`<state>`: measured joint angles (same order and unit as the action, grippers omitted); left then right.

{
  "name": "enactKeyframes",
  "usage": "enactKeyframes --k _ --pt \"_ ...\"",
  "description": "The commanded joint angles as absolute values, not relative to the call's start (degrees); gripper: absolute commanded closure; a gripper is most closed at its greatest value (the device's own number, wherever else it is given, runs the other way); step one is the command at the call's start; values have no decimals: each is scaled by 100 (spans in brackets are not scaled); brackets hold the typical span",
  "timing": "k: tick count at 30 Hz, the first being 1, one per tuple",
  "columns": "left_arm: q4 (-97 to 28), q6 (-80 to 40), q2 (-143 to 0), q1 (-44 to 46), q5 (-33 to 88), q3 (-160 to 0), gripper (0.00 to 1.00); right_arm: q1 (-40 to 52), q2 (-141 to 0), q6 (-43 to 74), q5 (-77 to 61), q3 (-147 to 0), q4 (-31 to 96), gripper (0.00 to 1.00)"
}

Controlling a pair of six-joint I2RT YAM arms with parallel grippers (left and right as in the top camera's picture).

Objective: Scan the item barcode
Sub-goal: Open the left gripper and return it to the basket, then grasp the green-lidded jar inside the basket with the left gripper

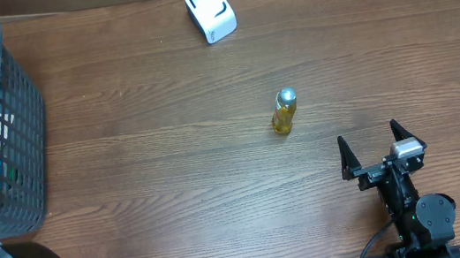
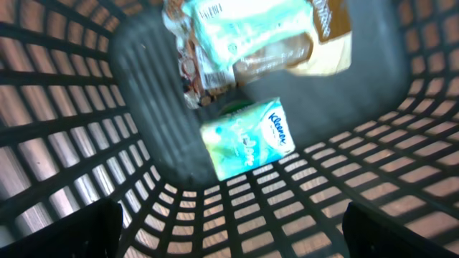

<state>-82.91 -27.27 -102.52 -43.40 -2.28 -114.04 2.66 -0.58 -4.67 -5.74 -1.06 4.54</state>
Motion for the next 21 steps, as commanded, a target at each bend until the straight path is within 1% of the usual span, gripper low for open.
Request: enactKeyframes --k 1,11,21 --pt "-8364 -2340 -10637 -4359 -36 -11448 1 255 -16 -456 -561 -45 436 0" --pt "-8438 -2161 -11585 -4353 -36 -11448 0 255 -16 -456 -561 -45 436 0" --pt "-8298 -2163 -11791 -4348 38 -11448 0 255 -16 -456 -563 -45 436 0"
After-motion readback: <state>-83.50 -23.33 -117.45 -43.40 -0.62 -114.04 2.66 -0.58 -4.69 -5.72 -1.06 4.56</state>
